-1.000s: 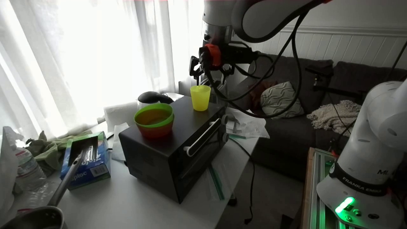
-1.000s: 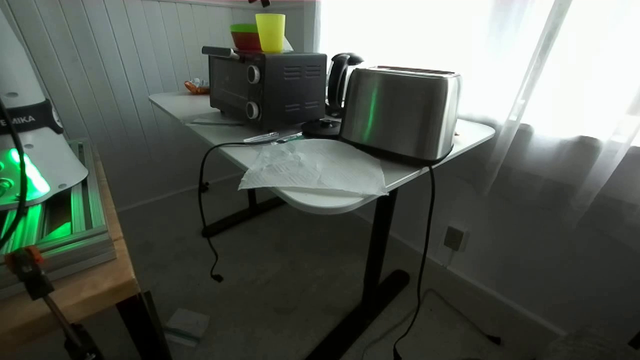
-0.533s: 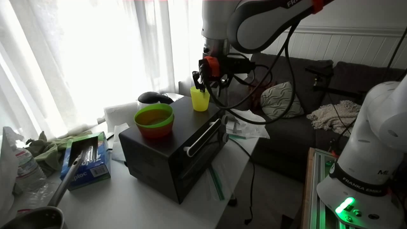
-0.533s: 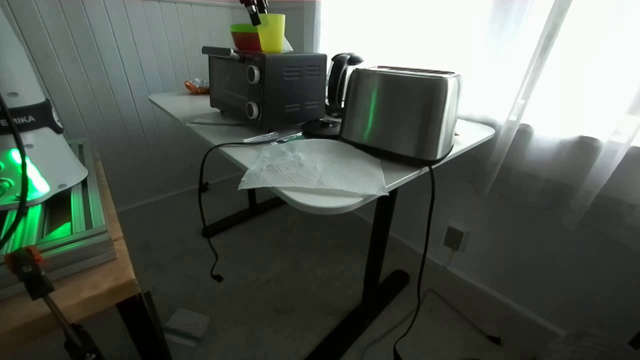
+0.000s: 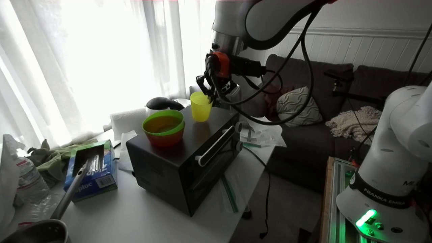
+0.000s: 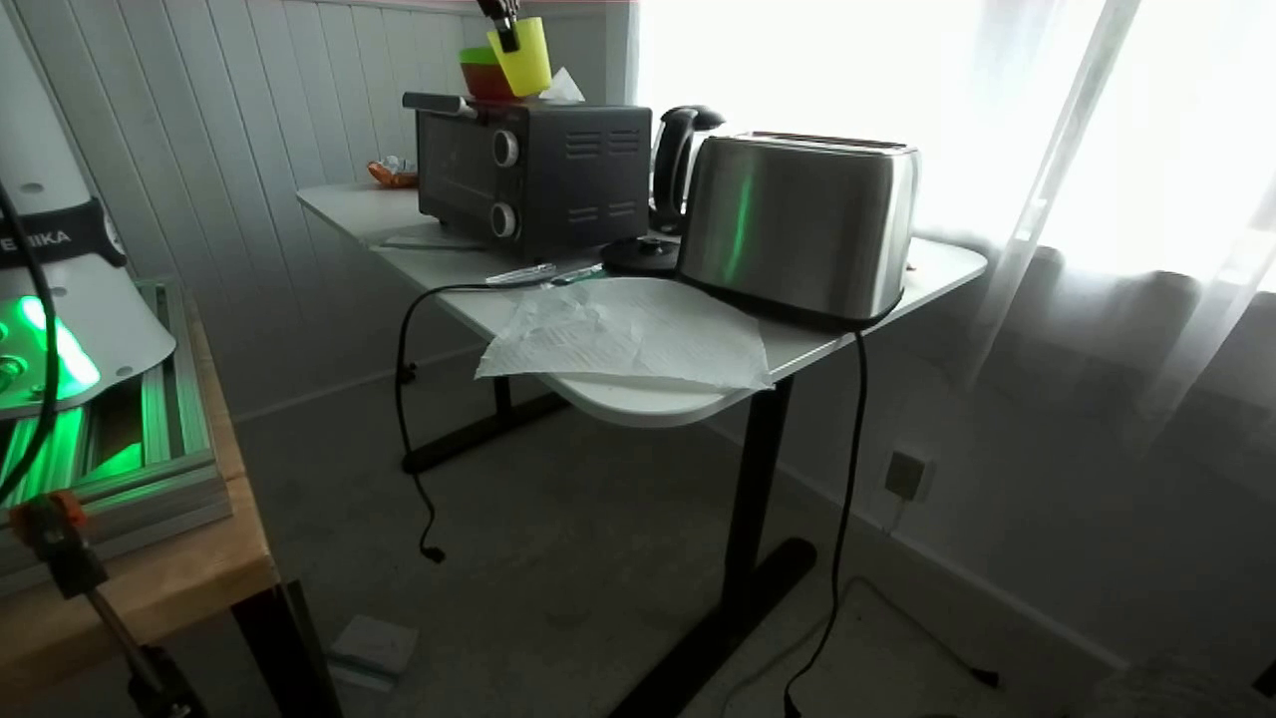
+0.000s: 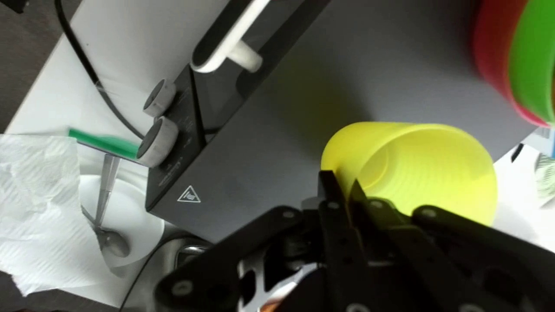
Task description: Pick up the green bowl and put it in the pink bowl, pick up the yellow cup and put it in the green bowl, pick up the stacked bowls and cup and put them on the table
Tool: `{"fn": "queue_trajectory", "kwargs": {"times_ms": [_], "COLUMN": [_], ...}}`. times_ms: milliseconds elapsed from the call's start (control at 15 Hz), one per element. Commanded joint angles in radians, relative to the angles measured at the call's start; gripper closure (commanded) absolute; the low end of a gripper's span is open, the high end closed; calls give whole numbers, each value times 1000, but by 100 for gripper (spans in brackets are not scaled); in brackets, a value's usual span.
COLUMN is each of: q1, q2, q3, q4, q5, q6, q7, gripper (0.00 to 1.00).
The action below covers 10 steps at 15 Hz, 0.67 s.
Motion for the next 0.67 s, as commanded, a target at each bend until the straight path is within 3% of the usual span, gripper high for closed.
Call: {"fn": "queue_trajectory", "kwargs": {"times_ms": [0,600], "q1": [40,108], "q2": [-55,-132], "q3": [-14,14], "q4": [-20,-20], "q5": [93,174], "q6": [59,166], "q7": [-91,-264], "gripper": [97,97]}}
